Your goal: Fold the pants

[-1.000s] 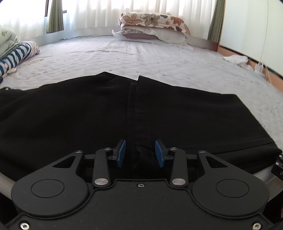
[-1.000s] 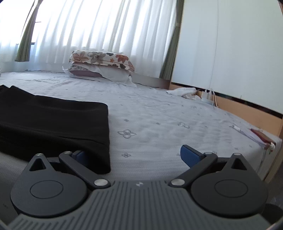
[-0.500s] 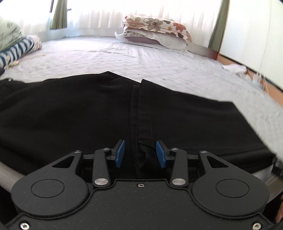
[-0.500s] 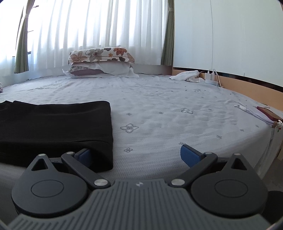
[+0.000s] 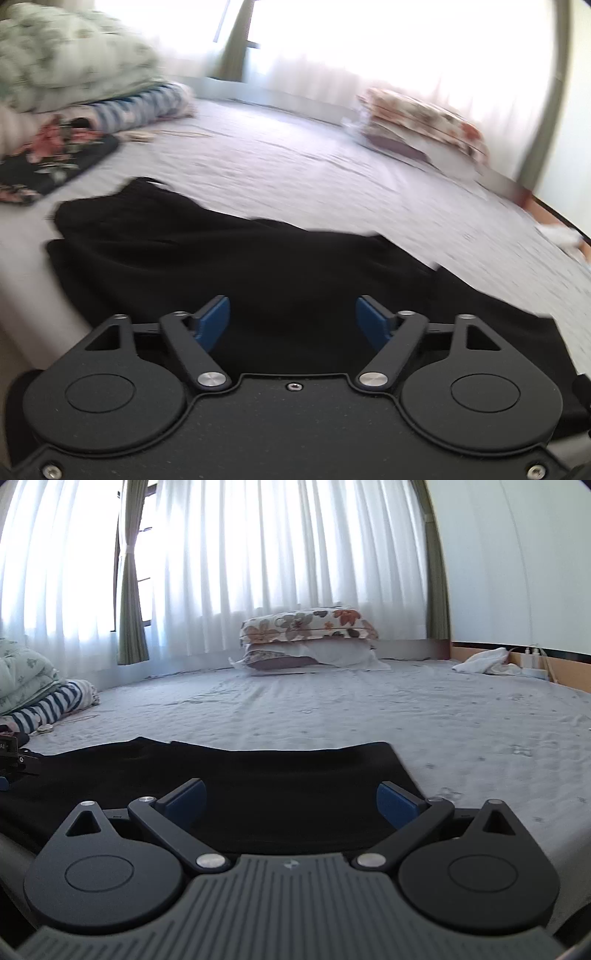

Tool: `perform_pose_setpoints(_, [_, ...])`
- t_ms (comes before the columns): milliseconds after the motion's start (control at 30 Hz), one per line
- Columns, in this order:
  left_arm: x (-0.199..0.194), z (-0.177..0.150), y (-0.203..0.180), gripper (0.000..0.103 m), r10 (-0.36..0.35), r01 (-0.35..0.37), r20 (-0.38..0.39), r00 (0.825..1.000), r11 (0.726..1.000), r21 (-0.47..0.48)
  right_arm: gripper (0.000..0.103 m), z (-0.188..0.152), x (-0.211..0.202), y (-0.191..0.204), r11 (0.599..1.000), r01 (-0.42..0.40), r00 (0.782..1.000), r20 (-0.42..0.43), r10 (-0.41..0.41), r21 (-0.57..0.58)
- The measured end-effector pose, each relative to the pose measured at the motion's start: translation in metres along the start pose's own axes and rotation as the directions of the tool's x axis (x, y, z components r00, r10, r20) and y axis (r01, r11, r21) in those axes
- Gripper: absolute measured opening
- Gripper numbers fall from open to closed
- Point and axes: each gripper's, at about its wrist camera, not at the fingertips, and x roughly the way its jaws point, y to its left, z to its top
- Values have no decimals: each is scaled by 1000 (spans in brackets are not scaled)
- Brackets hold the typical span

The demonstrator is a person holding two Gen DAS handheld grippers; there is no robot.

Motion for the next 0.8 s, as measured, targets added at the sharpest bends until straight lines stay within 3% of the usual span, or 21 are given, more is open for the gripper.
perform_pose_setpoints(167, [0,14,52,89,137,-132,62,989,987,-87,103,-1,45,52,997,-52,998,-31,51,-50])
perform_pose_setpoints(233, [2,21,72,98,196,-186,75,978,974,-126,103,-5,58,70,996,-58,997,-53,55,-65])
perform_pose_setpoints(400, [16,34,117,98,316,-287,99,944,930,-231,103,-25,78,105,989,-97,988,-128,83,-113])
perform_pose_setpoints(533, [31,34,144,98,372,-335,71,925,892,-304,103,-45,68,124,975,-112,989,-117,91,-190])
perform_pose_setpoints(700, [49,28,166,98,415,-374,24,909,842,-390,103,-47,66,122,978,-125,988,-115,107,-166])
perform_pose_setpoints(800, [54,24,168,103,396,-346,44,917,846,-404,103,-48,66,122,977,-124,989,-105,107,-173])
